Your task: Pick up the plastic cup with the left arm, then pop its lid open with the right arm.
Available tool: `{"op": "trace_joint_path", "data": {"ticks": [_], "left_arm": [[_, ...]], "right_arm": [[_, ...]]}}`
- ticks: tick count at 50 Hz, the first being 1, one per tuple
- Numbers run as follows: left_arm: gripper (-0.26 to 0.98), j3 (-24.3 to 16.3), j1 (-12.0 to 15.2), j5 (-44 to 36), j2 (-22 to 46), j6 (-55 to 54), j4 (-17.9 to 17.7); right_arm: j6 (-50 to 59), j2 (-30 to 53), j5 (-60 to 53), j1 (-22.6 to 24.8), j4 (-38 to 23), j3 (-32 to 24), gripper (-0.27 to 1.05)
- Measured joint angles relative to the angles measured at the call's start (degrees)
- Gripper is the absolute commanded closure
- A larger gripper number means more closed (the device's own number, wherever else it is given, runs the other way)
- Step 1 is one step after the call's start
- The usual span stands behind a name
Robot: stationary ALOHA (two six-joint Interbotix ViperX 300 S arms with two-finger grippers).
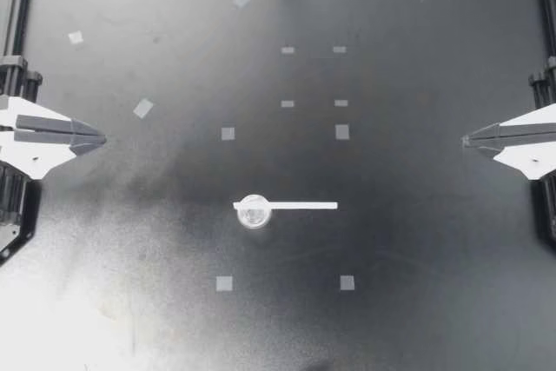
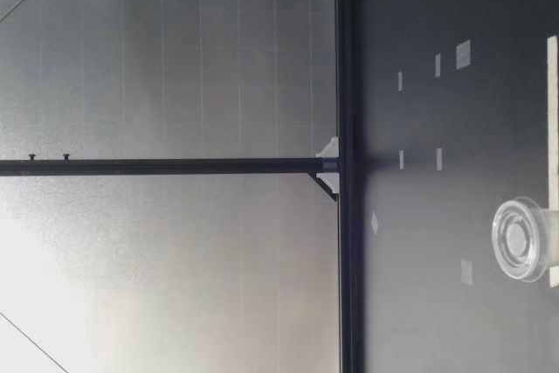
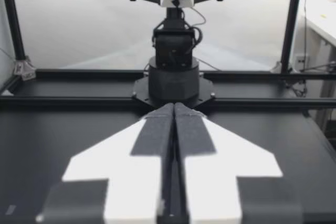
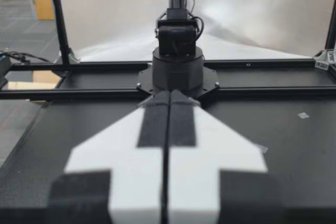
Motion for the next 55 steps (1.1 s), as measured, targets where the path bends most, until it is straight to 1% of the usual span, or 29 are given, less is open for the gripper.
{"op": "trace_joint_path", "data": {"ticks": [3, 7, 13, 17, 22, 28, 37, 42, 50, 55], "left_arm": [[0.75, 1.14, 0.18, -0.35, -0.70, 1.23, 0.18], [0.80, 2.02, 0.88, -0.53, -1.76, 1.41, -0.09], [0.80, 2.02, 0.97, -0.44, -1.76, 1.05, 0.00], [0.80, 1.05, 0.97, 0.44, -0.79, 0.70, 0.00], [0.80, -0.35, 0.97, 2.20, 2.64, 1.14, 0.00], [0.80, -0.53, 0.97, 2.55, 7.12, 1.05, 0.00], [0.80, 0.18, 0.97, -0.53, 14.06, 0.00, -0.18], [0.80, 1.23, 0.97, -3.87, 17.40, -0.18, -0.44], [0.80, 1.93, 0.97, -8.61, 23.29, -1.93, -0.44], [0.77, 2.02, 0.97, -10.46, 27.16, -2.64, -0.53]], "right_arm": [[0.00, -0.09, 0.00, -0.09, -0.09, 0.35, 0.78], [0.26, -0.35, 0.00, -0.09, 0.00, 1.23, 0.85], [1.85, -0.09, 0.35, -0.18, 0.44, 0.97, 0.85], [2.99, 1.67, 1.41, -0.18, 0.62, -0.79, 0.85], [3.25, 6.06, 4.31, -0.18, 0.62, -3.96, 0.85], [3.34, 14.24, 7.56, -0.18, 0.62, -8.09, 0.85], [4.39, 25.58, 8.17, -0.18, 0.70, -12.83, 0.85], [5.62, 30.59, 7.21, -0.18, 0.62, -14.06, 0.85], [8.17, 36.74, 2.55, -0.18, 0.62, -14.77, 0.85], [10.37, 40.61, 1.14, -0.18, 0.44, -15.21, 0.85]]}}
